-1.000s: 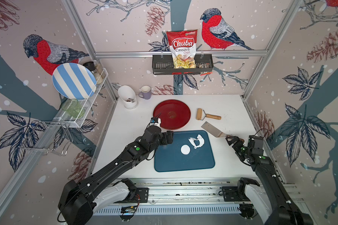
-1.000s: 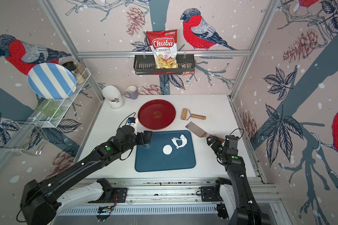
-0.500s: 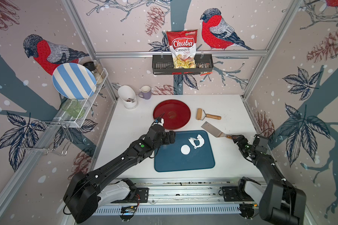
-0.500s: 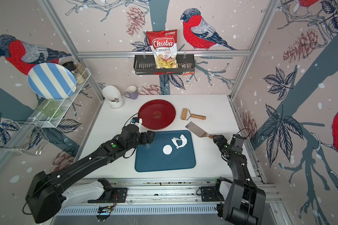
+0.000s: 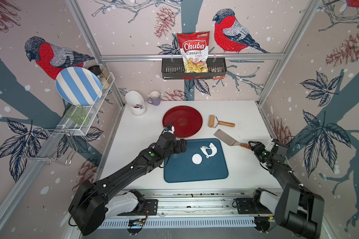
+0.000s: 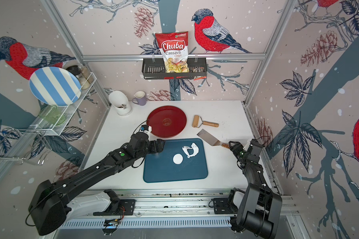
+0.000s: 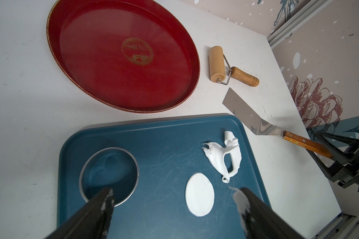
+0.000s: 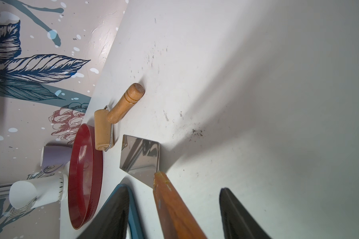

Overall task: Roll out the dumpling wrappers from the dough
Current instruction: Pick up the spatula from the center of the board.

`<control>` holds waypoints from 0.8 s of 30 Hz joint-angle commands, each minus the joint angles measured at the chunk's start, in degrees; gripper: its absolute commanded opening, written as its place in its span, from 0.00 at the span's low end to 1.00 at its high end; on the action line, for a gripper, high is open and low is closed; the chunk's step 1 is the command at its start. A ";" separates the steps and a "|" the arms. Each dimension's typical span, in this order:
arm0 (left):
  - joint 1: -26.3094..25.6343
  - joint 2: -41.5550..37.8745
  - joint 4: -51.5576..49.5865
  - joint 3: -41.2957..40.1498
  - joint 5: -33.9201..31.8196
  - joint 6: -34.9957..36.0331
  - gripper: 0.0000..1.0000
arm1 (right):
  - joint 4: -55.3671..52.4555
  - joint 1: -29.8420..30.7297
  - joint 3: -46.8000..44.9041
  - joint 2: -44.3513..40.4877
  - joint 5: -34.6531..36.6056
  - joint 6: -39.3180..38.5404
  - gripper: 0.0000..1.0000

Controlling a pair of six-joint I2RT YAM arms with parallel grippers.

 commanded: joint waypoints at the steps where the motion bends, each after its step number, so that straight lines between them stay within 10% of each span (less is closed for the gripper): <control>1: 0.13 -0.56 2.78 -0.46 0.46 -0.27 0.95 | 2.14 -0.10 -0.12 -0.47 -1.77 -0.90 0.52; 13: 0.13 -2.76 2.36 -1.11 0.20 -0.19 0.95 | 1.34 -0.15 -1.48 -6.21 -0.03 -1.01 0.01; 24: 0.13 -4.84 3.19 -1.07 -0.13 0.60 0.96 | 1.61 -0.26 0.13 -16.77 -6.29 1.01 0.00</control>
